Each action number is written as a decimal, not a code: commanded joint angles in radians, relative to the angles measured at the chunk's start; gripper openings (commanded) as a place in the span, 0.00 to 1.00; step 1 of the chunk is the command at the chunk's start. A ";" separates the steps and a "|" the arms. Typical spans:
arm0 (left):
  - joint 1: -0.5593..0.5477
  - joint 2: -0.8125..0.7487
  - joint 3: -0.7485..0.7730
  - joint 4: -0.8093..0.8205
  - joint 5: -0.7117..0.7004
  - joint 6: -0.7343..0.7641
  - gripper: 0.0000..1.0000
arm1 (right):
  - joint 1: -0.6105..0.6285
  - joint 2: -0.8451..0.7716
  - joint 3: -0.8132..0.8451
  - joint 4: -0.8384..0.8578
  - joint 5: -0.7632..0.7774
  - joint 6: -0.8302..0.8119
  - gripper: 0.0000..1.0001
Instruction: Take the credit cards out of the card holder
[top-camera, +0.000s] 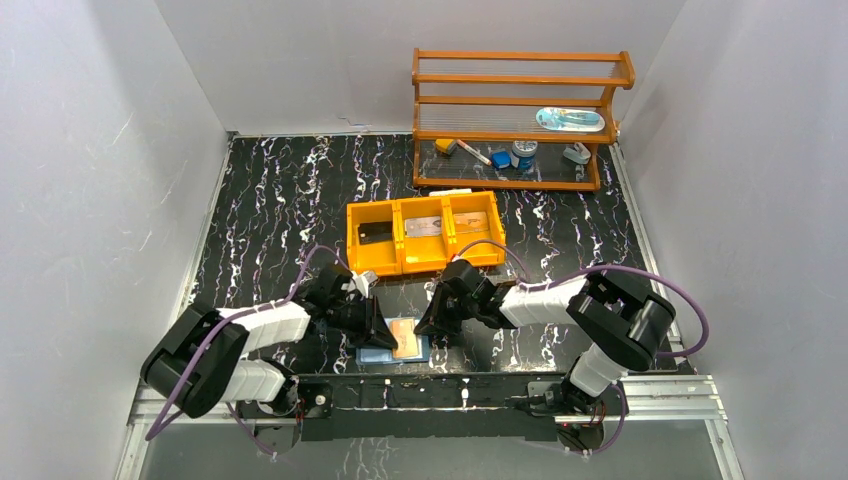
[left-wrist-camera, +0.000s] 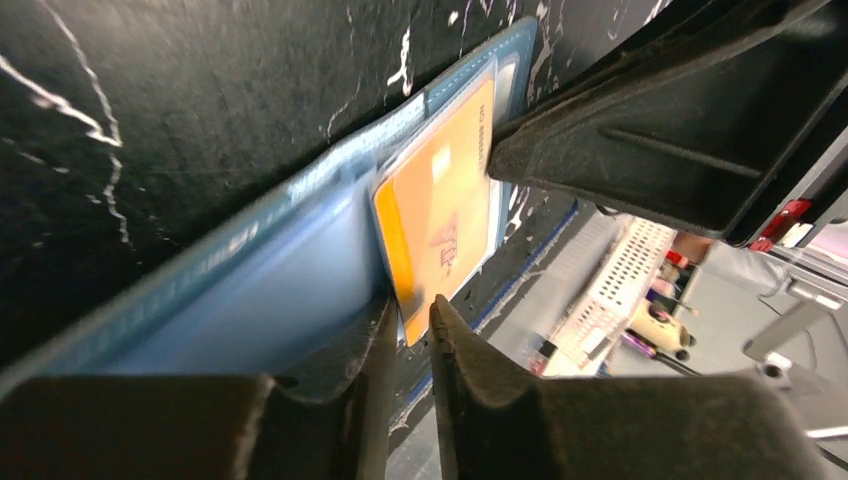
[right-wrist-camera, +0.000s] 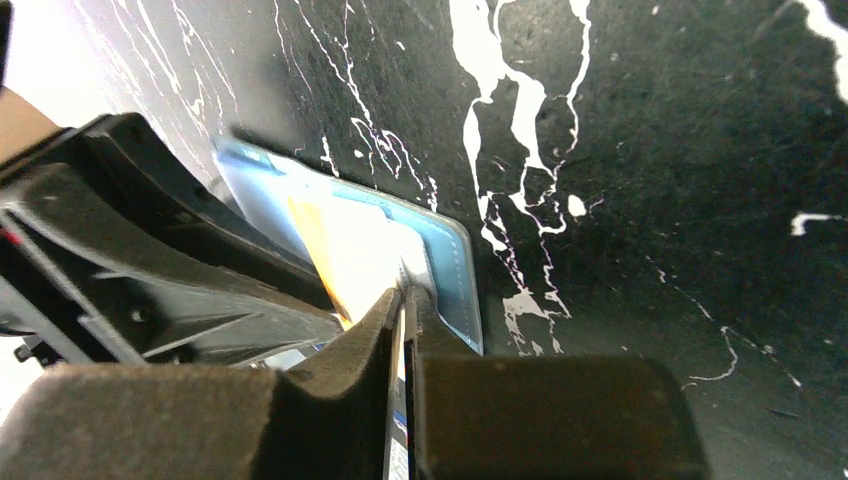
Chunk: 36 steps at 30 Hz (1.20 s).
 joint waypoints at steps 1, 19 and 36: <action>-0.008 0.060 -0.055 0.116 0.069 -0.047 0.15 | 0.018 0.041 -0.035 -0.013 -0.001 0.008 0.13; -0.006 -0.002 0.057 -0.002 -0.154 -0.097 0.25 | 0.033 0.000 -0.059 -0.022 0.010 0.021 0.09; -0.006 0.010 0.030 0.173 -0.108 -0.172 0.10 | 0.054 0.037 -0.051 0.042 -0.023 0.034 0.05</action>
